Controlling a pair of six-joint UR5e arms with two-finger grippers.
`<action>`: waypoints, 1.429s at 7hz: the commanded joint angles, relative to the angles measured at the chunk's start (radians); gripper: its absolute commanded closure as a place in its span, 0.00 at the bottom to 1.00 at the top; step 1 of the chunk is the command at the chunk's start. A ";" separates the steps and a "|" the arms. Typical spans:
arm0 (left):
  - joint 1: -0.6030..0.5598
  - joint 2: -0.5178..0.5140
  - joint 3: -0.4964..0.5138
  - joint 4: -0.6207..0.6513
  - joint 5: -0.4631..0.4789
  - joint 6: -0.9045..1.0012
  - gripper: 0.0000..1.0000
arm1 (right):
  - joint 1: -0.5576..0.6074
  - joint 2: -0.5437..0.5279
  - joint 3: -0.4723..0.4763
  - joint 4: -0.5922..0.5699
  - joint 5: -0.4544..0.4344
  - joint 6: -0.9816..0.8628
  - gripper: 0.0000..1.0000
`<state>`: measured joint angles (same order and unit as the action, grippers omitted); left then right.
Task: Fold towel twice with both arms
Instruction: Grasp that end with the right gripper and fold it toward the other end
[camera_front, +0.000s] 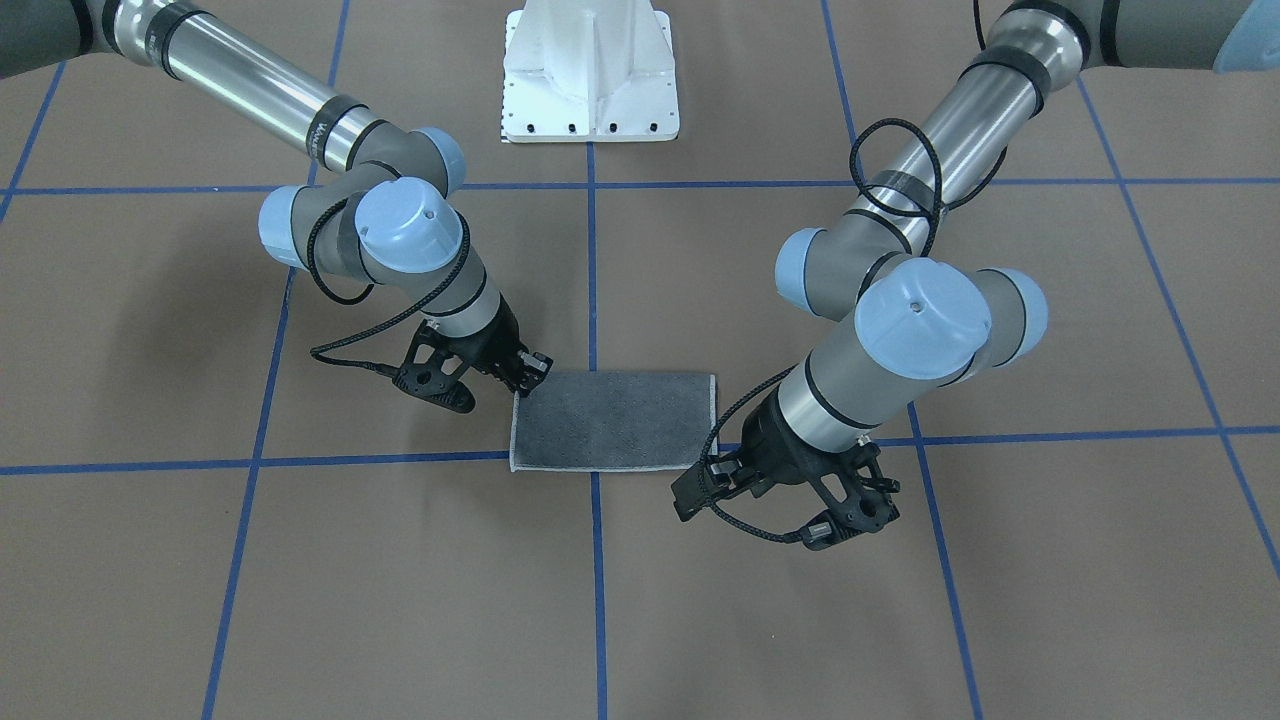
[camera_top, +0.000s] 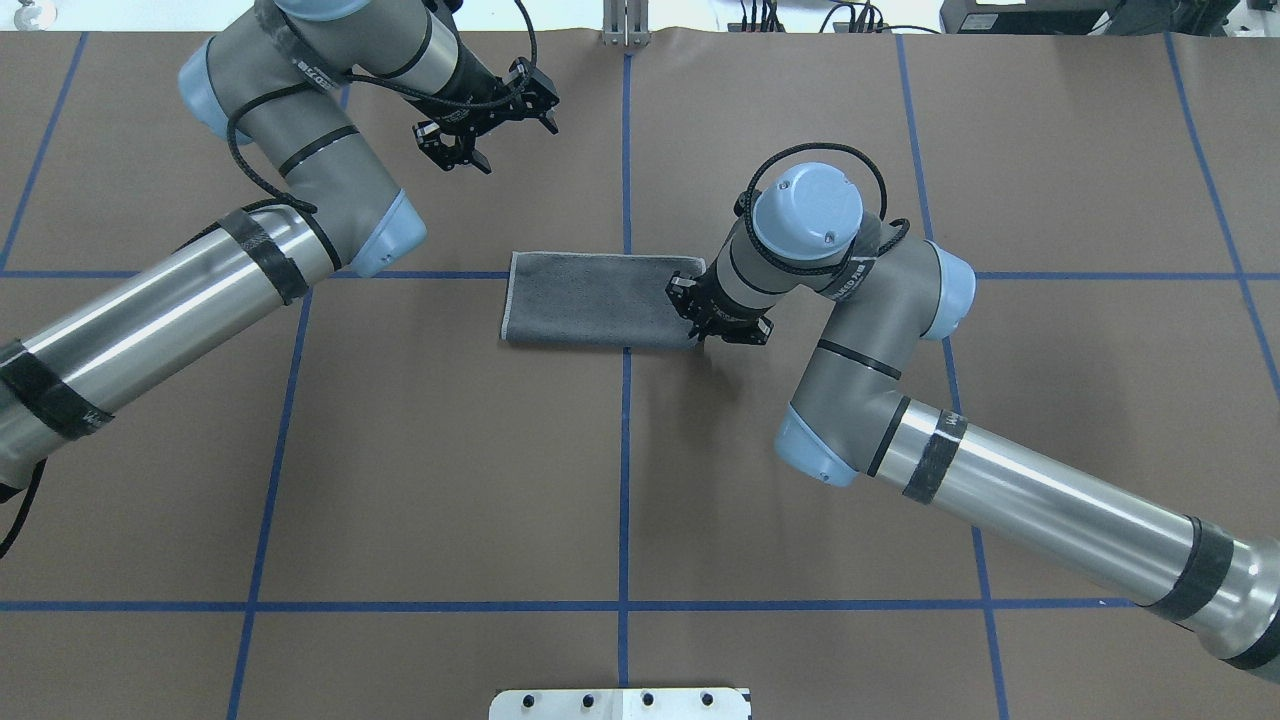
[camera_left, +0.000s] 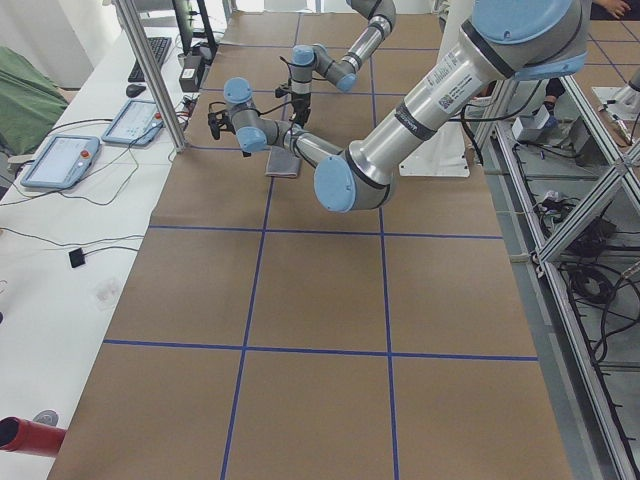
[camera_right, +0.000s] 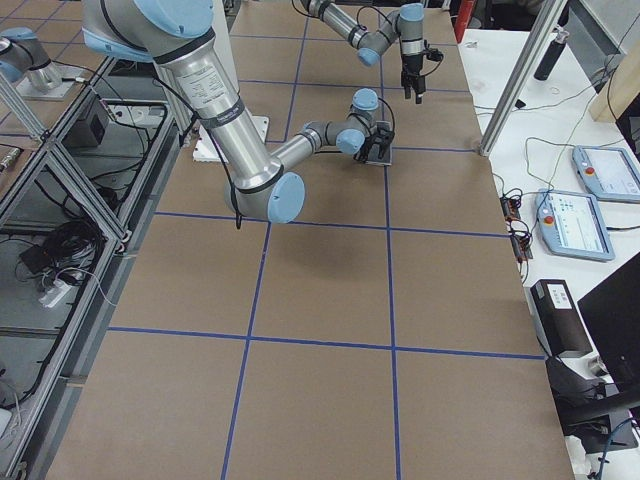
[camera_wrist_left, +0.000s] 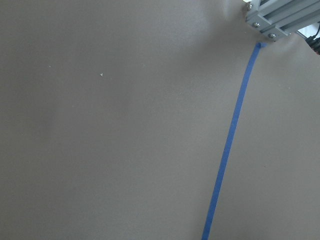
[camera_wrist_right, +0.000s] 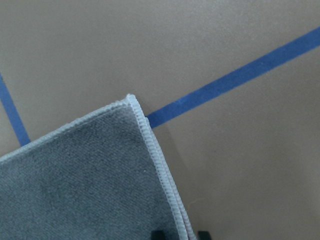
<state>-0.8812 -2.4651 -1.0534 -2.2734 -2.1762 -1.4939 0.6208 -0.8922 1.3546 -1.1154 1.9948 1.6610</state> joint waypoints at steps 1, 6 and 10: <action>-0.002 0.000 0.001 0.000 0.000 0.000 0.00 | 0.017 -0.036 0.055 0.002 0.082 -0.019 1.00; -0.015 0.003 0.000 0.000 0.000 0.026 0.00 | -0.149 -0.121 0.305 0.000 0.108 -0.017 1.00; -0.018 0.023 -0.002 -0.003 0.000 0.032 0.00 | -0.223 0.007 0.212 0.000 0.104 -0.014 0.91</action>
<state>-0.8978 -2.4439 -1.0551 -2.2762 -2.1767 -1.4634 0.4051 -0.9229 1.5996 -1.1154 2.0981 1.6461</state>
